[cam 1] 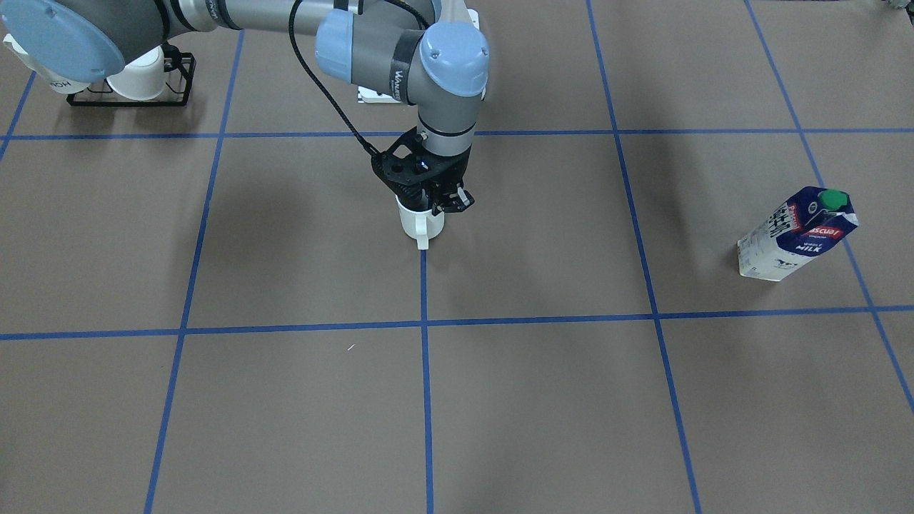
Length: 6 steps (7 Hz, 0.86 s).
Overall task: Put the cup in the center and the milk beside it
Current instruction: 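Carry the white mug with the right gripper to the center square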
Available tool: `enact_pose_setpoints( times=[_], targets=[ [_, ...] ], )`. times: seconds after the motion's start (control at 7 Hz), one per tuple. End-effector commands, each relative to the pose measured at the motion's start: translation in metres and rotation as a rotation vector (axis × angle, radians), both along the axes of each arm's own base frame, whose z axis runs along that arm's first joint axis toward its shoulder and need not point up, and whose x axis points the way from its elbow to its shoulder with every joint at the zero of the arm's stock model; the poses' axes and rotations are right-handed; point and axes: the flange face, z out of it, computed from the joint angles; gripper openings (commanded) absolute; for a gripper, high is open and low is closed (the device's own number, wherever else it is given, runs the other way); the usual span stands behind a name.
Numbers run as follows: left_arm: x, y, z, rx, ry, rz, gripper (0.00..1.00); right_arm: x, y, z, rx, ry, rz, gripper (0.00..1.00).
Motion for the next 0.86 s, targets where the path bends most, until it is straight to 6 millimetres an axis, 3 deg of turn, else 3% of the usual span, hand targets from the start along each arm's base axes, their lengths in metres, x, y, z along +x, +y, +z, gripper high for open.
enact_pose_setpoints(
  times=[0.0,0.14,0.29,0.43,0.57,0.71],
  targets=[
    [0.0,0.0,0.003,-0.005,-0.001,0.001,0.98,0.007,-0.004,-0.014,0.086,-0.004,-0.031,0.99],
    [0.001,0.0,0.006,-0.01,-0.001,0.002,0.98,0.039,-0.024,-0.026,0.14,-0.02,-0.047,1.0],
    [0.001,0.0,0.007,-0.01,-0.001,0.003,0.98,0.092,-0.037,-0.046,0.21,-0.007,-0.107,1.0],
    [0.0,-0.001,0.0,0.001,-0.001,0.001,0.98,0.157,-0.068,-0.047,0.228,-0.018,-0.156,1.0],
    [0.001,-0.005,-0.016,0.056,0.003,-0.002,0.98,0.207,-0.104,-0.015,0.276,-0.007,-0.225,1.0],
    [0.001,-0.007,-0.034,0.038,0.04,-0.059,0.99,0.26,-0.138,0.031,0.334,0.015,-0.323,1.0]
  ],
)
